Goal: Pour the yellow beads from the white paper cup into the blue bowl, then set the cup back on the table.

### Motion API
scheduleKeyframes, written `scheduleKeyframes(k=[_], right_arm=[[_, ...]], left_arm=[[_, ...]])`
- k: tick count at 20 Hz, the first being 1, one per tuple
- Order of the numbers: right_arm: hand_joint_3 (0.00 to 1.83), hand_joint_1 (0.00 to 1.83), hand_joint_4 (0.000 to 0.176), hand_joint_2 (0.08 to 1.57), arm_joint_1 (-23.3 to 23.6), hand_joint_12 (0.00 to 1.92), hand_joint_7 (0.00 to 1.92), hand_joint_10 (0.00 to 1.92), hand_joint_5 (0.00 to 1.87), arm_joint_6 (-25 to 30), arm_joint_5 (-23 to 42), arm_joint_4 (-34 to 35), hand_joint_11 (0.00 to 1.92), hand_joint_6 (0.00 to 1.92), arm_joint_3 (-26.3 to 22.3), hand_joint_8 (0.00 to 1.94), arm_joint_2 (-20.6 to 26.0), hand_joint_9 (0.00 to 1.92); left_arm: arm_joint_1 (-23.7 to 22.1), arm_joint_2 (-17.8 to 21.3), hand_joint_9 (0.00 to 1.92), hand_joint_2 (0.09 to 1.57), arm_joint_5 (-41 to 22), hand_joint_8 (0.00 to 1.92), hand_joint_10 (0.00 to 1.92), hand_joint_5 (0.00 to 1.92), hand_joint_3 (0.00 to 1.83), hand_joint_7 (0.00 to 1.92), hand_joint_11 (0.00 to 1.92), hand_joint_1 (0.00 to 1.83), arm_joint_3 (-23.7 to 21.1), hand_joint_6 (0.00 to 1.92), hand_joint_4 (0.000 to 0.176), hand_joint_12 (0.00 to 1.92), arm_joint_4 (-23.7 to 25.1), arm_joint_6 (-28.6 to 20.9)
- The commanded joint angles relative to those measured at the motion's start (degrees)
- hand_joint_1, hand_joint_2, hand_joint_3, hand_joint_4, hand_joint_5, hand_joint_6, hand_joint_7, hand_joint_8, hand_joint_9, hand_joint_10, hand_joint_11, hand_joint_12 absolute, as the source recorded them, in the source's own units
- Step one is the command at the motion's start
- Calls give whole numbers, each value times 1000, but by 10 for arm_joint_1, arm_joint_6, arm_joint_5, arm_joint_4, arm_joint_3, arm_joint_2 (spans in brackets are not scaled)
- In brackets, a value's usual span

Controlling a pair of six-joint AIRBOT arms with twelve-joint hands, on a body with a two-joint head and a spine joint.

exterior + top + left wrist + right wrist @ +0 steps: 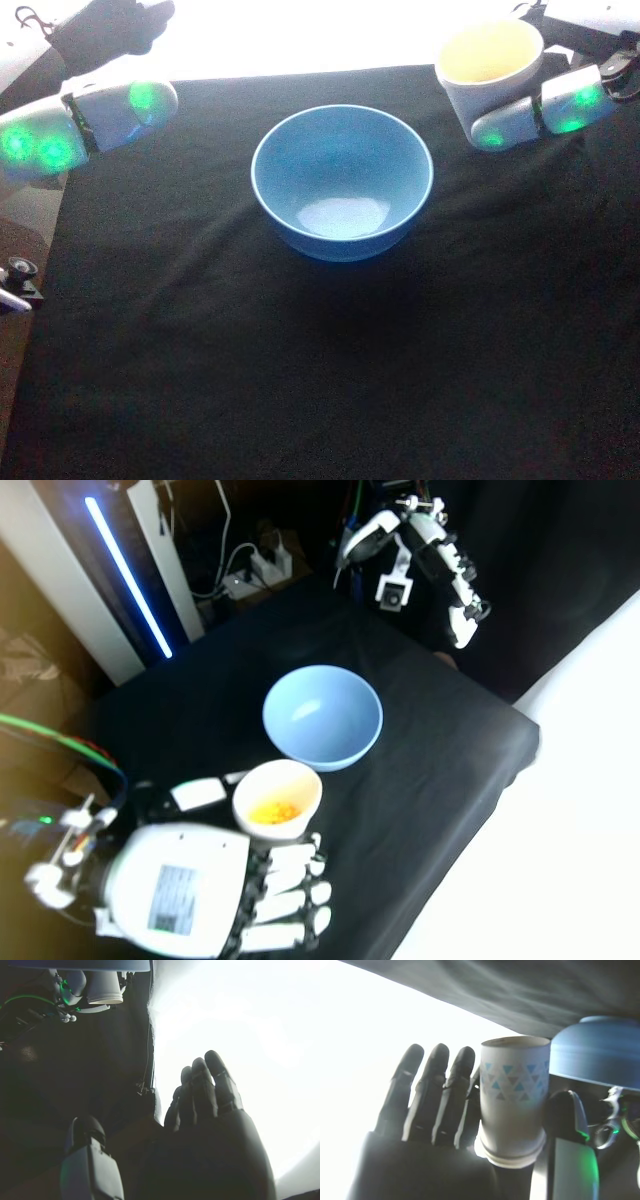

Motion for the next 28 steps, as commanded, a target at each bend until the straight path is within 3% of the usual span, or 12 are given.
scheduleKeyframes(k=[1, 4, 6, 8, 9, 10, 13, 17, 20, 21, 24, 28], right_arm=[[5, 1035, 0, 1198, 13, 547, 856, 9, 824, 6, 55, 29, 354, 1228, 1, 3, 9, 680], [4, 1014, 0, 1226, 27, 572, 906, 23, 774, 6, 57, 9, 406, 1299, -10, 14, 15, 759], [0, 1077, 0, 1233, 30, 572, 1012, 11, 766, 6, 59, 2, 591, 1297, -16, 4, 19, 913], [0, 1089, 0, 1227, 33, 382, 1061, 2, 776, 6, 62, -5, 806, 1281, -18, 0, 19, 1016], [0, 1089, 0, 1227, 36, 382, 1061, 2, 776, 6, 62, -12, 806, 1281, -19, 0, 20, 1016], [2, 1093, 0, 1223, 39, 271, 1114, 4, 780, 6, 62, -19, 980, 1275, -22, 1, 21, 1123], [0, 1103, 0, 1211, 56, 146, 1169, 5, 806, 6, 62, -46, 1126, 1236, -32, 3, 24, 1198], [1, 1101, 0, 1215, 66, 115, 1204, 9, 798, 6, 61, -72, 1205, 1250, -34, 4, 24, 1262], [0, 1104, 0, 1212, 84, 109, 1201, 4, 807, 6, 52, -107, 1221, 1237, -35, 2, 24, 1251], [0, 1106, 0, 1207, 92, 104, 1214, 6, 817, 6, 46, -121, 1230, 1223, -37, 5, 24, 1262], [1, 1103, 0, 1211, 107, 86, 1198, 0, 807, 6, 33, -156, 1226, 1237, -43, 0, 24, 1244], [0, 1103, 0, 1211, 118, 91, 1190, 0, 807, 6, 21, -190, 1248, 1236, -44, 3, 23, 1228]], left_arm=[[-2, -1, 326, 925, -68, 0, 9, 30, 0, 236, 0, 234, 3, 0, 33, 862, -12, -3], [-1, -1, 346, 923, -69, 6, 9, 55, 0, 264, 0, 241, 3, 5, 32, 897, -14, -3], [0, -1, 350, 925, -69, 4, 5, 39, 0, 251, 0, 246, 3, 1, 29, 869, -14, -3], [0, -2, 345, 919, -69, 3, 1, 48, 0, 252, 0, 245, 3, 2, 35, 808, -16, -3], [0, -2, 345, 919, -70, 3, 1, 48, 0, 252, 0, 245, 3, 2, 35, 808, -16, -3], [0, -2, 328, 906, -70, 1, 2, 52, 0, 256, 0, 255, 3, 1, 42, 702, -16, -3], [0, -1, 290, 897, -70, 0, 1, 24, 0, 231, 0, 258, 4, 1, 31, 534, -16, -3], [0, -1, 253, 907, -68, 3, 5, 26, 3, 235, 0, 255, 4, 1, 30, 384, -16, -3], [0, -2, 255, 907, -64, 4, 2, 66, 1, 263, 0, 272, 4, 5, 52, 356, -15, -3], [0, -1, 252, 883, -63, 7, 0, 95, 0, 285, 0, 313, 4, 9, 72, 319, -14, -3], [-1, -1, 227, 860, -63, 1, 0, 66, 0, 235, 0, 303, 4, 0, 61, 224, -14, -3], [-1, -2, 215, 855, -60, 0, 0, 72, 1, 232, 0, 297, 4, 0, 65, 232, -13, -3]])
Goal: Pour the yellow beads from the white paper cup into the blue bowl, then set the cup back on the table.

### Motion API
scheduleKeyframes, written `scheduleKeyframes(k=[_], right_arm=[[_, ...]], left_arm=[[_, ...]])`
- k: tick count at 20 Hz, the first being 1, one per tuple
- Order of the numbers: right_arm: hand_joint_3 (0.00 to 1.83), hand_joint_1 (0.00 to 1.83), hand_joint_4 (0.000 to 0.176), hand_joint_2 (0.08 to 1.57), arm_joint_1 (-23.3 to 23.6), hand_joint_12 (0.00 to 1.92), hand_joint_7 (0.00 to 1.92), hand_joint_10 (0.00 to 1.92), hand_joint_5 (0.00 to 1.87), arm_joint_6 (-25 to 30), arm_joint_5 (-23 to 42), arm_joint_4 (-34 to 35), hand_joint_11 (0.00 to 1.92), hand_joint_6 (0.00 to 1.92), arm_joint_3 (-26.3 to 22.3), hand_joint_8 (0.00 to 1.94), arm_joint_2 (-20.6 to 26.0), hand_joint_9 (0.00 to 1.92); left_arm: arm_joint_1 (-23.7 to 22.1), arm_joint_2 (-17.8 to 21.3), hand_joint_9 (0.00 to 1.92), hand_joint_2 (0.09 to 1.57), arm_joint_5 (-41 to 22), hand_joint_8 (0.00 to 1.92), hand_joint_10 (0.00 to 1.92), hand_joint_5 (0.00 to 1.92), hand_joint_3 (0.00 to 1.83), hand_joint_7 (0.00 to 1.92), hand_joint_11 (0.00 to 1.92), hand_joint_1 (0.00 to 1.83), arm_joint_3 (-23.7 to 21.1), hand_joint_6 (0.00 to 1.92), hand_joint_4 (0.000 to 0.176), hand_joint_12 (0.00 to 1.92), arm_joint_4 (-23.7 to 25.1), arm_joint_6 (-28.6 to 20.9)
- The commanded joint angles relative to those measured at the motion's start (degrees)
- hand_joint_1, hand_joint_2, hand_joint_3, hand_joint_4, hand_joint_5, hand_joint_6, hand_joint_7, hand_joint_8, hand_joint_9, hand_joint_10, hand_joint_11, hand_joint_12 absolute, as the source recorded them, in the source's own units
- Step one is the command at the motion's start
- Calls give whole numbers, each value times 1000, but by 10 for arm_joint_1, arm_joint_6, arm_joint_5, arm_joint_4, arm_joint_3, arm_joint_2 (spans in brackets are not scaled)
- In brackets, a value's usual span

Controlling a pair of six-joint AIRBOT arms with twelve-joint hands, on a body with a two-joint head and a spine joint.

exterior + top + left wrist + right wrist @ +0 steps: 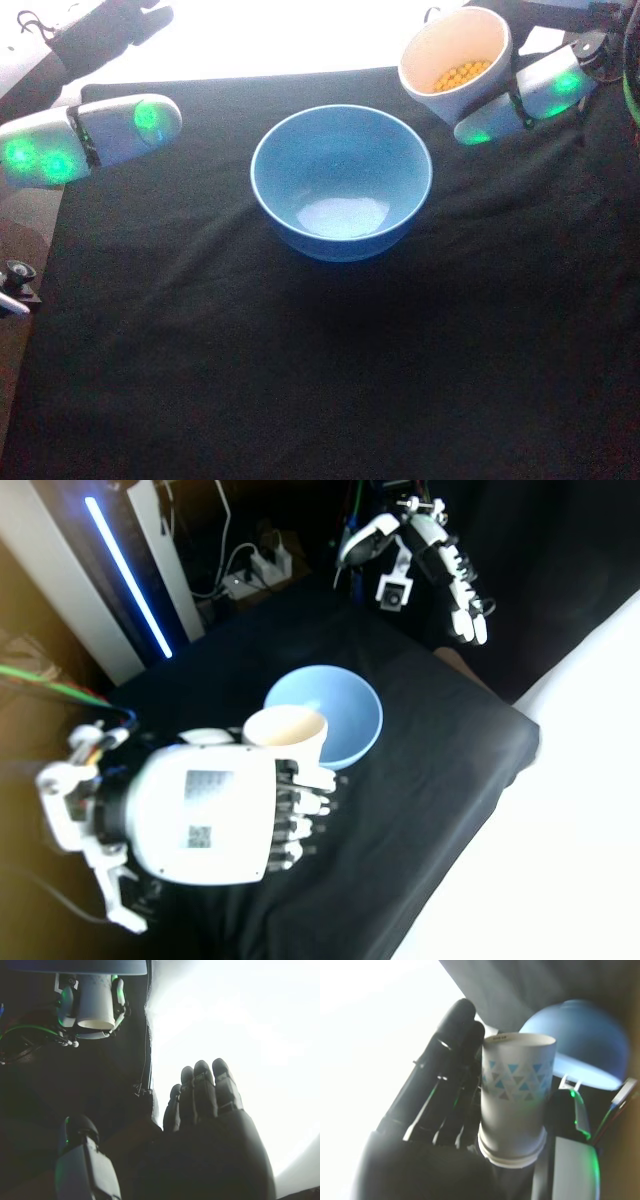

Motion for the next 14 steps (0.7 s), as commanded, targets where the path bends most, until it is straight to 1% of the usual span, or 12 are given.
scheduleKeyframes(k=[1, 3, 4, 5, 6, 8, 9, 10, 11, 12, 13, 14], right_arm=[[0, 1102, 0, 1211, 14, 92, 1185, 0, 806, 4, 23, 22, 1251, 1237, 0, 0, 4, 1222], [0, 1116, 0, 1185, 22, 104, 1220, 10, 860, 4, 13, 4, 1307, 1159, 0, 8, 3, 1263], [0, 1118, 0, 1181, 25, 107, 1233, 15, 867, 4, 11, -1, 1317, 1147, 0, 11, 3, 1280], [0, 1119, 0, 1179, 28, 97, 1240, 11, 871, 4, 10, -6, 1294, 1141, 0, 13, 2, 1274], [0, 1120, 0, 1178, 30, 96, 1244, 11, 873, 4, 9, -11, 1292, 1140, 0, 14, 1, 1278], [0, 1118, 0, 1177, 44, 106, 1245, 14, 874, 4, 2, -38, 1311, 1137, -4, 12, -3, 1288], [0, 1122, 0, 1171, 54, 117, 1245, 11, 883, 4, -5, -58, 1322, 1121, -9, 7, -3, 1297], [0, 1122, 0, 1169, 65, 116, 1242, 8, 887, 4, -11, -79, 1315, 1116, -14, 5, -3, 1295], [0, 1123, 0, 1168, 73, 115, 1236, 5, 887, 4, -18, -96, 1307, 1114, -20, 2, -3, 1290], [0, 1129, 0, 1159, 75, 132, 1247, 9, 906, 4, -20, -106, 1317, 1085, -23, 4, -3, 1310], [0, 1132, 0, 1156, 76, 140, 1245, 9, 911, 4, -22, -114, 1324, 1078, -25, 2, -3, 1314], [0, 1136, 0, 1144, 76, 151, 1255, 9, 937, 4, -24, -120, 1322, 1038, -26, 4, -4, 1324]], left_arm=[[-2, -2, 213, 848, -64, 1, 0, 74, 0, 234, 0, 302, 3, 1, 67, 237, -12, -3], [-2, -2, 194, 852, -61, 7, 0, 87, 0, 255, 0, 342, 3, 5, 58, 185, -11, -3], [-2, -2, 177, 851, -61, 2, 0, 87, 0, 247, 0, 343, 3, 3, 57, 149, -10, -3], [-2, -1, 187, 818, -60, 0, 4, 95, 0, 240, 0, 362, 3, 3, 68, 163, -10, -3], [-2, -1, 187, 821, -59, 0, 3, 81, 0, 221, 0, 333, 3, 0, 69, 168, -10, -3], [-3, 0, 162, 839, -58, 0, 0, 68, 3, 198, 0, 327, 3, 0, 52, 127, -8, -3], [-5, 0, 185, 843, -58, 5, 7, 78, 2, 221, 0, 324, 3, 2, 51, 147, -7, -3], [-7, 0, 196, 843, -56, 5, 7, 86, 1, 233, 0, 327, 3, 3, 56, 165, -5, -3], [-9, 0, 201, 849, -54, 6, 7, 87, 3, 240, 0, 339, 3, 2, 49, 170, -2, -4], [-11, 0, 202, 854, -51, 3, 4, 84, 2, 238, 0, 321, 3, 1, 57, 207, 0, -4], [-12, 0, 217, 851, -49, 4, 6, 90, 0, 252, 0, 321, 3, 1, 54, 259, 1, -4], [-12, 1, 203, 869, -48, 1, 2, 75, 4, 238, 0, 303, 3, 0, 50, 236, 2, -4]])
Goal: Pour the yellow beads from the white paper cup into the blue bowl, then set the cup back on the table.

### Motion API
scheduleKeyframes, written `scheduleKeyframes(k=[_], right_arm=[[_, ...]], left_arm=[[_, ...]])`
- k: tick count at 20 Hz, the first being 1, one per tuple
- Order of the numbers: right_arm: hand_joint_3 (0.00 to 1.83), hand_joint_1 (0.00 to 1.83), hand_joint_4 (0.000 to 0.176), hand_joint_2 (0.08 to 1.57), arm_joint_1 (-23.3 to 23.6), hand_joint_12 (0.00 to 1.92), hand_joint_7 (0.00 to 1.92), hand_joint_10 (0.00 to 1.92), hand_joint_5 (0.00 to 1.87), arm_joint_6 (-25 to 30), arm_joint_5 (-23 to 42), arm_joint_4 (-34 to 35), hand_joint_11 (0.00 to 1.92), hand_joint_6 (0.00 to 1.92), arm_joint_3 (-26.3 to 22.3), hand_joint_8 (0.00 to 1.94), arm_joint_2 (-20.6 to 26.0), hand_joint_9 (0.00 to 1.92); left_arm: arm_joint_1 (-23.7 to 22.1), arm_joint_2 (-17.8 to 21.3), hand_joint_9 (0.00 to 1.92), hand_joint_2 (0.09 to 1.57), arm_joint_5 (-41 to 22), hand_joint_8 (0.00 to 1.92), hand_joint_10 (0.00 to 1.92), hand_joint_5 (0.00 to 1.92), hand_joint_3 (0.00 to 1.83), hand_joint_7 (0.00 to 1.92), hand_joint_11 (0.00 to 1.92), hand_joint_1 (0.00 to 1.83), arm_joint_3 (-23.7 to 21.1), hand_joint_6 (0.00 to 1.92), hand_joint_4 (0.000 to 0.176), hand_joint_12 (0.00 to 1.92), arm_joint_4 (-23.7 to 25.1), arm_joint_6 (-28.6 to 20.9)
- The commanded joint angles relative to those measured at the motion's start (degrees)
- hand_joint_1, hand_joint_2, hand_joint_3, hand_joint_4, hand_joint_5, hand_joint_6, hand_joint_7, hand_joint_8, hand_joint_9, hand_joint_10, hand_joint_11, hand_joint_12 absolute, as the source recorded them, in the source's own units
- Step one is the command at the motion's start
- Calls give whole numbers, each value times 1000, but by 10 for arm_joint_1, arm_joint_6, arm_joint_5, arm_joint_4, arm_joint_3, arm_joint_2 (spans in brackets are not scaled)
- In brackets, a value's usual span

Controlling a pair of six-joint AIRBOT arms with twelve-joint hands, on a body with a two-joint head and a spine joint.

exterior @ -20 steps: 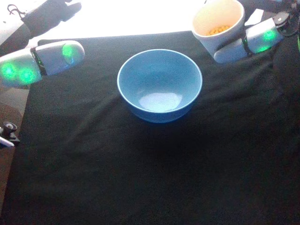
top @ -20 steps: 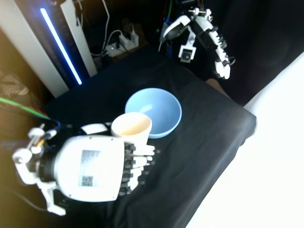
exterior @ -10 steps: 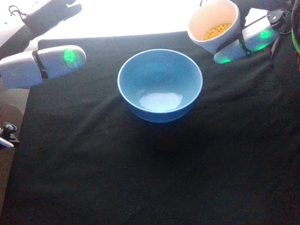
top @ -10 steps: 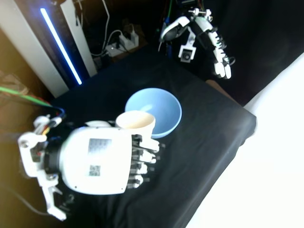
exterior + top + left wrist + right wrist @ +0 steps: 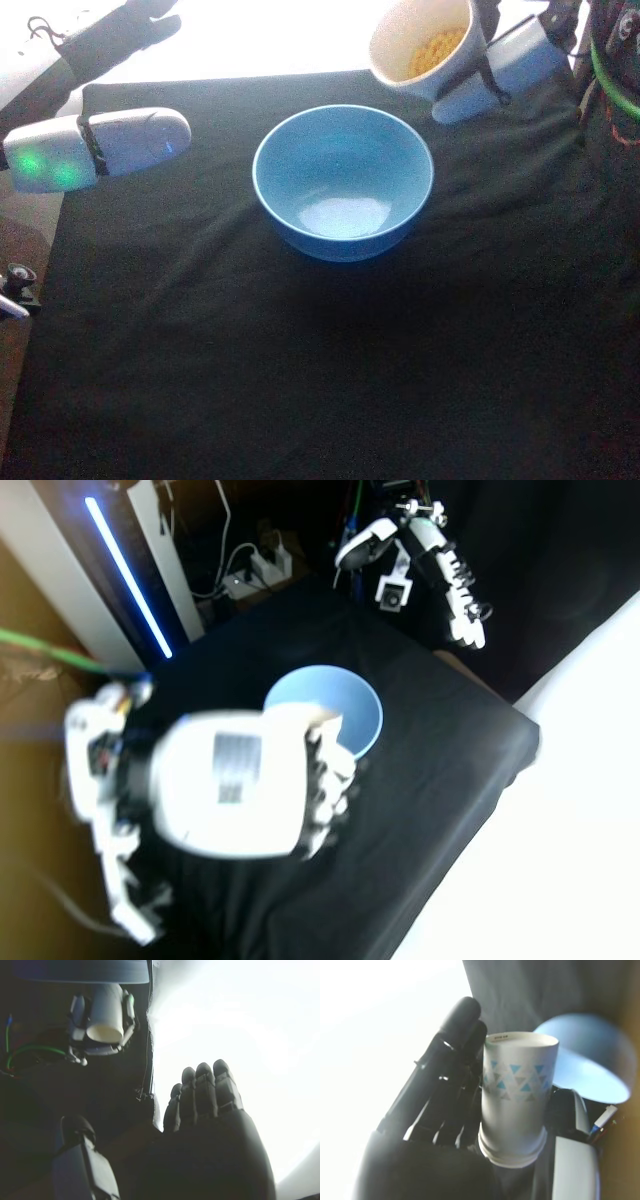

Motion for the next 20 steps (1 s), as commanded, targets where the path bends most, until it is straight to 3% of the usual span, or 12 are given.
scheduleKeyframes(k=[1, 3, 6, 7, 8, 9, 10, 13, 14, 15, 18, 20], right_arm=[[0, 1147, 0, 1122, 8, 335, 1279, 6, 978, 1, 12, 26, 1255, 974, 0, 5, 4, 1340], [6, 1155, 0, 1099, 8, 760, 1282, 2, 1022, 1, 10, 13, 1067, 903, -3, 1, 2, 1336], [0, 1167, 0, 1075, 10, 1318, 1330, 49, 1087, 1, 6, -6, 967, 795, -8, 21, 1, 1447], [0, 1161, 0, 1085, 10, 1566, 1424, 660, 1062, 1, 5, -9, 1047, 836, -9, 100, 1, 1349], [10, 1166, 0, 1076, 11, 1762, 1430, 1348, 1066, 1, 3, -17, 1278, 835, -11, 659, 1, 1367], [4, 1173, 0, 1064, 12, 1859, 1380, 1565, 1102, 1, 0, -25, 1386, 769, -13, 1103, 0, 1422], [1, 1176, 0, 1057, 15, 1764, 1289, 1387, 1128, 1, -2, -33, 1278, 726, -15, 1014, 0, 1316], [1, 1166, 0, 1075, 25, 1861, 1272, 1511, 1075, 1, -13, -63, 1291, 808, -23, 1110, 0, 1339], [1, 1163, 0, 1086, 34, 1919, 1313, 1694, 1047, 1, -20, -86, 1381, 856, -31, 1362, 0, 1400], [1, 1163, 0, 1086, 35, 1919, 1313, 1694, 1047, 1, -21, -87, 1381, 856, -31, 1362, 0, 1400], [0, 1162, 0, 1091, 50, 1763, 1310, 1321, 1037, 0, -35, -125, 1295, 872, -44, 892, 0, 1361], [0, 1171, 0, 1077, 54, 1750, 1406, 1355, 1068, 0, -39, -138, 1385, 821, -49, 935, 1, 1460]], left_arm=[[-7, 1, 220, 874, -67, 4, 5, 91, 2, 257, 0, 305, 4, 3, 57, 290, -11, -4], [-8, 1, 206, 874, -66, 0, 0, 94, 1, 247, 0, 307, 4, 3, 67, 302, -10, -3], [-8, 1, 191, 887, -64, 0, 0, 79, 7, 244, 0, 301, 4, 0, 44, 242, -8, -3], [-9, 1, 194, 862, -63, 5, 1, 92, 0, 256, 0, 315, 4, 5, 67, 242, -8, -3], [-9, 1, 192, 865, -61, 3, 0, 101, 0, 255, 0, 310, 4, 5, 72, 261, -7, -3], [-9, 0, 185, 875, -60, 0, 0, 100, 2, 242, 0, 301, 4, 3, 56, 262, -6, -3], [-9, 0, 178, 868, -60, 0, 0, 90, 0, 230, 0, 308, 4, 1, 54, 240, -6, -3], [-10, 0, 184, 860, -59, 0, 2, 91, 1, 227, 0, 299, 4, 0, 61, 251, -5, -3], [-10, 0, 170, 891, -58, 0, 0, 81, 7, 217, 0, 265, 4, 0, 59, 241, -3, -3], [-10, 0, 170, 891, -58, 0, 0, 81, 7, 217, 0, 265, 4, 0, 59, 241, -3, -3], [-10, 0, 182, 855, -57, 2, 4, 115, 0, 226, 0, 301, 5, 8, 94, 267, -3, -3], [-11, 0, 188, 872, -57, 0, 3, 111, 3, 211, 0, 294, 5, 1, 69, 294, -2, -3]])
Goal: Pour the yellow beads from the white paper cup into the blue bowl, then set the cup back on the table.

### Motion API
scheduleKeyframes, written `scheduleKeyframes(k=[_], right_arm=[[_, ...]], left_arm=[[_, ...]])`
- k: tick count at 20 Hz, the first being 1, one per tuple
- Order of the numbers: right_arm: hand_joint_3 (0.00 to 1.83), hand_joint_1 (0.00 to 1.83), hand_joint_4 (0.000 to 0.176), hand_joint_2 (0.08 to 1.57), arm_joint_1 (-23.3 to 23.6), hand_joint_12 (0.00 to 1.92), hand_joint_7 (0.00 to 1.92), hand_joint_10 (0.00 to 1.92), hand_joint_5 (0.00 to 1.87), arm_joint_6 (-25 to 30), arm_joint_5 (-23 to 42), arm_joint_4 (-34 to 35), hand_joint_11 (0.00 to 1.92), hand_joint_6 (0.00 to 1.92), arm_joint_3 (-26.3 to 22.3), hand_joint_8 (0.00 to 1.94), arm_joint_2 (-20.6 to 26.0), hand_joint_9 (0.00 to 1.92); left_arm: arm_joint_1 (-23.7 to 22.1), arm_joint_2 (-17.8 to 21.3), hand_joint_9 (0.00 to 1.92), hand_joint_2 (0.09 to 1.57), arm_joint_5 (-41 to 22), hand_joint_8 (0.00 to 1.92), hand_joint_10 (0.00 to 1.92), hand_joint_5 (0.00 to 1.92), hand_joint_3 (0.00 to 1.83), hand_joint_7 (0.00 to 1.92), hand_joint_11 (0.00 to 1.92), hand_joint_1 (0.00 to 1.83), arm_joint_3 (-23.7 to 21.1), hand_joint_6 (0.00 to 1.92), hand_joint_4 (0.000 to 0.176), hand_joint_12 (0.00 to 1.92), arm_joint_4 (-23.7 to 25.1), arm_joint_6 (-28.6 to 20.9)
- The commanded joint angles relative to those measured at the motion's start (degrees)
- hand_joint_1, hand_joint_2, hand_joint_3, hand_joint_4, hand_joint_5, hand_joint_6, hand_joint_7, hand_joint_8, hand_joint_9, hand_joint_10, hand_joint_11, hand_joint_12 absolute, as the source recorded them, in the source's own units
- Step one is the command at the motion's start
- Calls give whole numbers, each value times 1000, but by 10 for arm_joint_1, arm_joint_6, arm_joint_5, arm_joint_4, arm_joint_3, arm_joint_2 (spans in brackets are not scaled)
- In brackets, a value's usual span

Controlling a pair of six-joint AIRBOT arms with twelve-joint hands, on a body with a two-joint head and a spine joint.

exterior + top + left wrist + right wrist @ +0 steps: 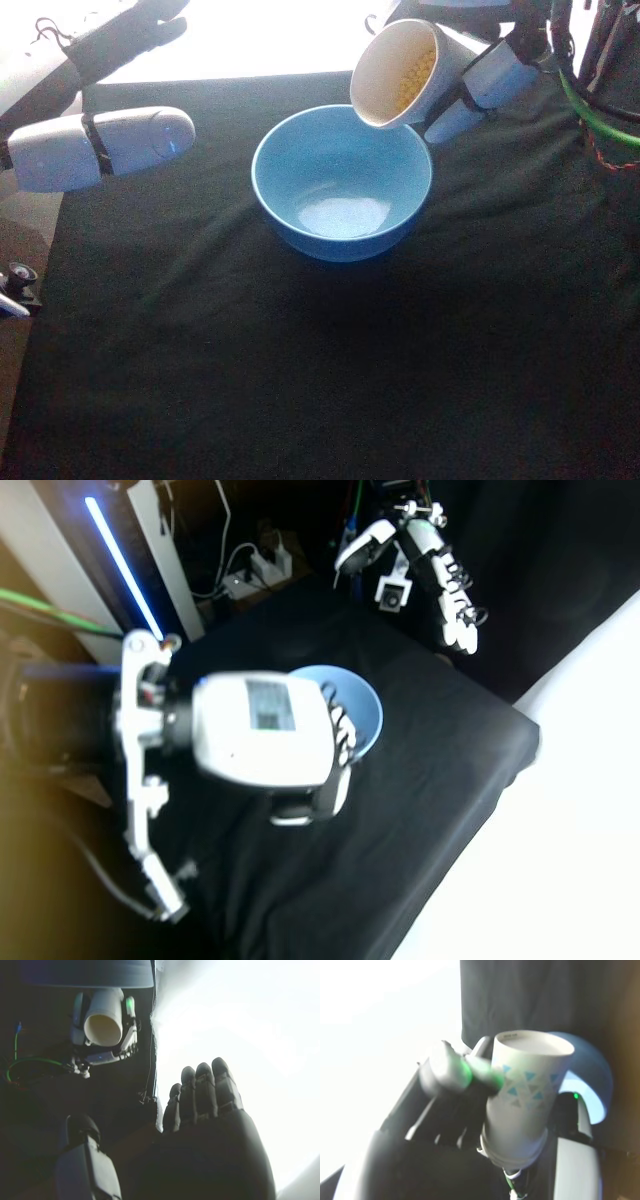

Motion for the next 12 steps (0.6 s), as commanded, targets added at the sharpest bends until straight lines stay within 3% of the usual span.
scheduleKeyframes(k=[1, 2, 3, 4, 5, 6, 7, 11, 12], right_arm=[[1, 1169, 0, 1081, 10, 1790, 1411, 1442, 1058, -2, -3, 16, 1418, 838, 0, 1034, 4, 1474], [0, 1174, 0, 1071, 10, 1804, 1454, 1485, 1085, -2, -4, 12, 1468, 793, 0, 1116, 4, 1524], [0, 1169, 0, 1084, 10, 1858, 1431, 1565, 1056, -2, -6, 7, 1474, 843, -1, 1242, 4, 1518], [0, 1169, 0, 1082, 10, 1756, 1383, 1352, 1062, -2, -10, 0, 1408, 833, -3, 972, 4, 1452], [1, 1154, 0, 1105, 10, 1878, 1341, 1608, 1011, -2, -11, -3, 1427, 913, -5, 1286, 4, 1447], [1, 1154, 0, 1113, 11, 1912, 1344, 1761, 994, -2, -14, -11, 1469, 942, -7, 1481, 5, 1456], [1, 1150, 0, 1120, 11, 1919, 1312, 1803, 980, -2, -17, -16, 1453, 965, -9, 1528, 5, 1429], [0, 1161, 0, 1100, 15, 1921, 1324, 1920, 1025, -25, -35, -27, 1544, 906, -24, 1797, 8, 1490], [0, 1166, 0, 1091, 16, 1921, 1328, 1921, 1045, -45, -44, -28, 1567, 880, -35, 1868, 12, 1509]], left_arm=[[-8, 0, 180, 875, -64, 0, 0, 99, 3, 199, 0, 291, 4, 0, 65, 295, -13, -4], [-8, -1, 173, 885, -64, 0, 0, 82, 7, 196, 0, 272, 4, 0, 56, 294, -13, -4], [-8, -1, 178, 878, -63, 1, 1, 86, 2, 199, 0, 266, 4, 2, 66, 312, -13, -4], [-8, -1, 187, 878, -63, 4, 5, 96, 2, 207, 0, 278, 4, 5, 59, 314, -13, -4], [-8, -1, 189, 874, -63, 2, 5, 96, 0, 205, 0, 270, 4, 4, 63, 313, -13, -4], [-9, 0, 190, 873, -63, 2, 5, 95, 0, 205, 0, 264, 4, 4, 64, 314, -12, -4], [-9, 0, 184, 888, -63, 1, 2, 95, 3, 197, 0, 277, 4, 2, 55, 285, -12, -4], [-10, 0, 215, 891, -63, 2, 5, 110, 2, 214, 0, 296, 4, 2, 49, 323, -12, -4], [-10, -1, 216, 882, -62, 2, 5, 114, 0, 216, 0, 290, 4, 3, 58, 321, -12, -4]])
